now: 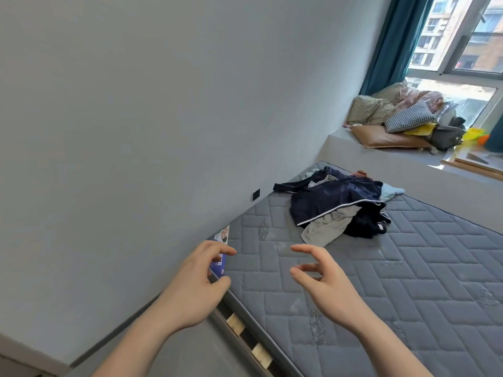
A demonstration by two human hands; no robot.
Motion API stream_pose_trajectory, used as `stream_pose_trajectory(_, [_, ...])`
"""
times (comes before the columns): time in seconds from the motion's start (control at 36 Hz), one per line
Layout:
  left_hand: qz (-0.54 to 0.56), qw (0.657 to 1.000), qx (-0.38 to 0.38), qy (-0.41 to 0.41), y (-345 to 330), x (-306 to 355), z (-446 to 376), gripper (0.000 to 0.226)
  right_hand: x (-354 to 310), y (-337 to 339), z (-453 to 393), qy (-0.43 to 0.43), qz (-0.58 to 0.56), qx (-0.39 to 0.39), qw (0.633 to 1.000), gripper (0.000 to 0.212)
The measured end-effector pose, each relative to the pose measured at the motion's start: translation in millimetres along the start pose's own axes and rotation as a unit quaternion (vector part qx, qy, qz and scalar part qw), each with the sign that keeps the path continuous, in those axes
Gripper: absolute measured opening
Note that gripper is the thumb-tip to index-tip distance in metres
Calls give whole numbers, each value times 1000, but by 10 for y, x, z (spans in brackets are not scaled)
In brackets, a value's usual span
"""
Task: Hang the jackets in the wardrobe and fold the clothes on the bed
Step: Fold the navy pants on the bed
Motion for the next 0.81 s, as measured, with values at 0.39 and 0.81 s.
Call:
stream_pose_trajectory(0.39, [-39, 988, -137, -53, 259, -1181, -2054, 41, 208, -661, -1555, -74, 23, 93, 993, 35])
stream_pose_trajectory(0.81, [-79, 969, -226, -58, -264, -1452, -3706, 39, 811, -289, -2809, -154, 14, 159, 975, 32])
Point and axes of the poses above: each hand's wrist, its own z-axis away from the middle knuckle, its own y-axis out of the back of the hand, x = y × z, the point moved 5 cm from there along -z, towards the middle knuckle, and after that the axes turned 6 degrees about -z, right-handed, at the moved point
